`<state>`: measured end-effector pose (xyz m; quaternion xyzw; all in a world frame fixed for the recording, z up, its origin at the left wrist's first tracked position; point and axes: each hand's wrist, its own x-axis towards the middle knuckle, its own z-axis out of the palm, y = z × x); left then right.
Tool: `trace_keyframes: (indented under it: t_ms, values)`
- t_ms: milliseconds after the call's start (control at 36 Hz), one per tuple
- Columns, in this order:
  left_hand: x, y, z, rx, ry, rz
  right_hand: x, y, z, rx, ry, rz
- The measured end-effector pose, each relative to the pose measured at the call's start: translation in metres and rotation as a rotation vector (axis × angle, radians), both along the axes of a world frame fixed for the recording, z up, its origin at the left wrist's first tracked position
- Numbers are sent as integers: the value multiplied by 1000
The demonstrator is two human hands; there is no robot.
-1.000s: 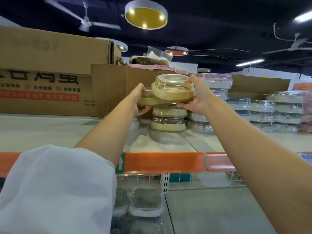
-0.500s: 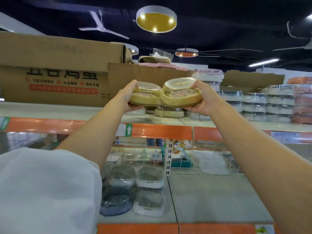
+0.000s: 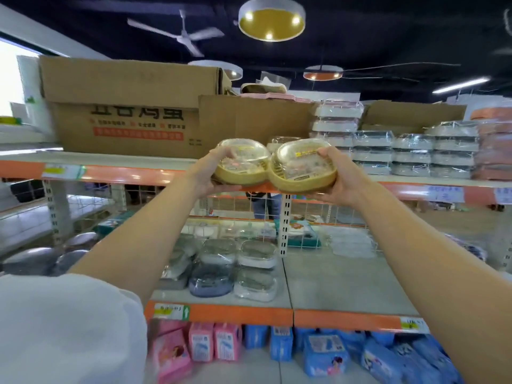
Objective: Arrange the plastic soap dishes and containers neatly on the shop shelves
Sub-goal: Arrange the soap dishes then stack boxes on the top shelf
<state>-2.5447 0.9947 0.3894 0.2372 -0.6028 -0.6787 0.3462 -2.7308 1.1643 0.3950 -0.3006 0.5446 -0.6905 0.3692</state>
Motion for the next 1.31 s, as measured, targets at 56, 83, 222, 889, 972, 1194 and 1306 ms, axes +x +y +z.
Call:
trace_keyframes:
  t_ms: [56,83,222,889,972,1194,1306]
  values:
    - [9,5,-10,-2,12,5,3,4,-11,89,104,-26]
    - [13,7,-15,2,15,2,6,6,-17,125,145,-41]
    - [33,15,-42,4,14,-33,13,16,-46,211,206,-102]
    - [35,-31,-180,191,-233,33,5,-16,-181,316,-10,-170]
    - [27,-52,-192,213,-285,82,-3,-38,-195,352,-55,-200]
    - [7,-100,-221,305,-369,211,-12,-90,-223,366,-78,-261]
    - [-1,-113,-229,323,-381,176,-10,-113,-234,412,-112,-255]
